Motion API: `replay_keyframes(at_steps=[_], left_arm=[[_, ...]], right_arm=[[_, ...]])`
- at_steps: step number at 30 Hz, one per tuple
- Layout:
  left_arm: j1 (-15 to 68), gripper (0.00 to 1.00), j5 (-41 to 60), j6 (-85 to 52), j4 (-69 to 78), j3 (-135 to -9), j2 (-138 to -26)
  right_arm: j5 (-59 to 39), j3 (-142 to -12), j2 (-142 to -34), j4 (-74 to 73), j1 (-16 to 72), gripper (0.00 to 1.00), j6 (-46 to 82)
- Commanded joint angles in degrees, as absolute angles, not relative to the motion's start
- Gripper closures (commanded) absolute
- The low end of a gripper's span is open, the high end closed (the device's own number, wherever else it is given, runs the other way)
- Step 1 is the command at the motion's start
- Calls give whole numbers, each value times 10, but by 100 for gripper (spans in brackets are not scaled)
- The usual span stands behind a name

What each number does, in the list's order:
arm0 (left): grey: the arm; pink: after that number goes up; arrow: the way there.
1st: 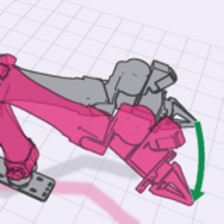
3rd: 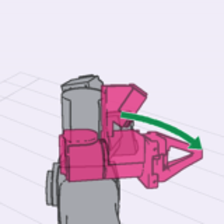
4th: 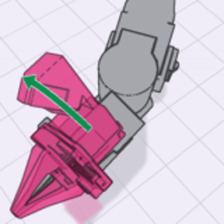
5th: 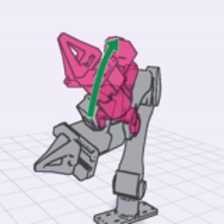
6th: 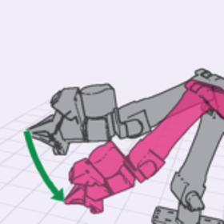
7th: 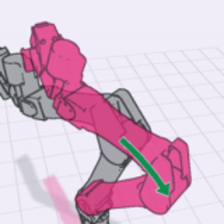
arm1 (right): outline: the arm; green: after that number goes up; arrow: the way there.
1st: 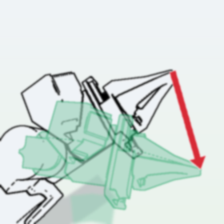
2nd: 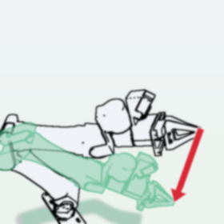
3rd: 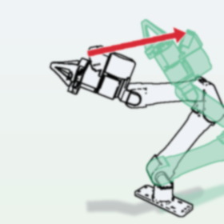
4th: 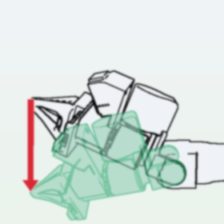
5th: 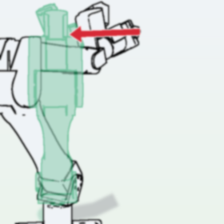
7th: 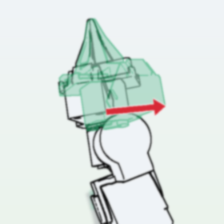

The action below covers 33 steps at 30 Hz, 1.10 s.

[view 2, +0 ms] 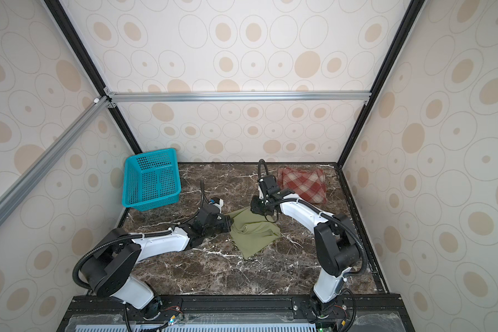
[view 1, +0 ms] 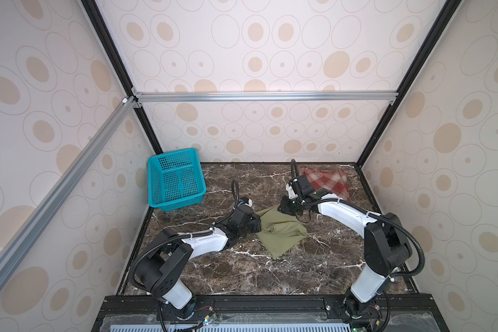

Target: Fold and stack the skirts

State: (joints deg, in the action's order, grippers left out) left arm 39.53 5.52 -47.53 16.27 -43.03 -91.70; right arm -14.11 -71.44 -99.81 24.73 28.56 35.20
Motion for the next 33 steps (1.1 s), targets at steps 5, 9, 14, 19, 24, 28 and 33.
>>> replay_keyframes(at_steps=[5, 9, 14, 19, 24, 28, 33], left_arm=[[391, 100, 99, -473, 209, -471, -964], [392, 100, 118, -485, 224, -480, -997], [390, 100, 113, -485, 224, -491, -1025], [381, 100, 111, -484, 215, -499, -1044], [373, 100, 104, -478, 216, -495, -1054], [366, 100, 101, -474, 212, -492, -1054], [360, 100, 93, -466, 210, -492, -1056]], right_arm=[[-162, -667, -991, 254, 300, 85, 329], [-161, -645, -969, 264, 317, 86, 332], [-142, -628, -939, 281, 351, 86, 339], [-139, -607, -921, 290, 377, 87, 354], [-149, -574, -921, 277, 403, 87, 372], [-156, -553, -927, 268, 419, 89, 389], [-177, -531, -944, 236, 436, 90, 410]])
